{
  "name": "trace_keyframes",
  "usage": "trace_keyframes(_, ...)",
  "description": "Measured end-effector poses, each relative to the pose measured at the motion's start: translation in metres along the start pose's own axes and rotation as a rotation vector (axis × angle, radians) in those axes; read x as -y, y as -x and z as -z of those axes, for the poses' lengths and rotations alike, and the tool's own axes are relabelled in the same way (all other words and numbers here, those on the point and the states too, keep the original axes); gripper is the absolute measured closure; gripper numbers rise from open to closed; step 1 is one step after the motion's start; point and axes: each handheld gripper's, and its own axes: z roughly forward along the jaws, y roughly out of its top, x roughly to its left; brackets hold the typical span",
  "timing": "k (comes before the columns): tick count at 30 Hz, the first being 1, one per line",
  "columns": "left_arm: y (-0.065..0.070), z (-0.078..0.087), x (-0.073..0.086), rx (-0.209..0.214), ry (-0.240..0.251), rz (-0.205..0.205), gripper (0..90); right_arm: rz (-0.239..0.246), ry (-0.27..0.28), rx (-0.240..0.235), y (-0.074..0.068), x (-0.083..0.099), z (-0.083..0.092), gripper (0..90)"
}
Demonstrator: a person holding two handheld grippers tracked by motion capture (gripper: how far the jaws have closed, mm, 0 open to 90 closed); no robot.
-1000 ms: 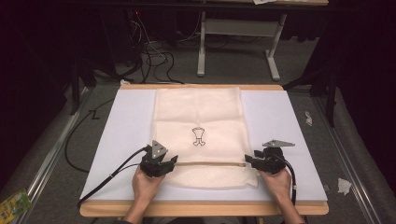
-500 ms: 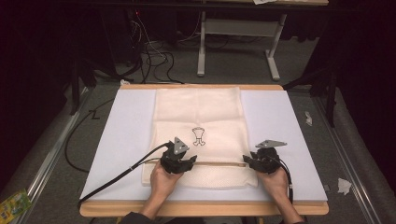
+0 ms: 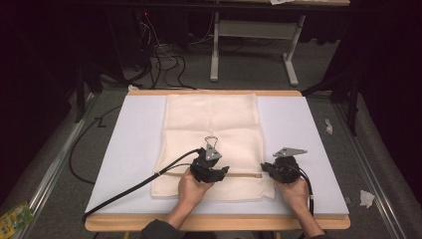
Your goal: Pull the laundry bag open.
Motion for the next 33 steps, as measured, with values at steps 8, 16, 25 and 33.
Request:
trace_keyframes(8,0.021,-0.012,-0.009,0.061,0.033,-0.033,53.9,-0.025,0.02,-0.037,0.002,0.0,0.006,87.9)
trace_keyframes(16,0.035,-0.019,-0.01,0.096,0.032,-0.048,55.6,-0.037,0.031,-0.058,0.003,-0.001,0.008,88.0)
trace_keyframes(25,0.051,-0.031,-0.012,0.136,0.029,-0.078,58.4,-0.019,0.068,-0.068,0.001,-0.005,0.017,88.1)
trace_keyframes(33,0.06,-0.036,-0.019,0.168,0.034,-0.087,63.1,-0.017,0.081,-0.081,-0.002,-0.009,0.022,88.2)
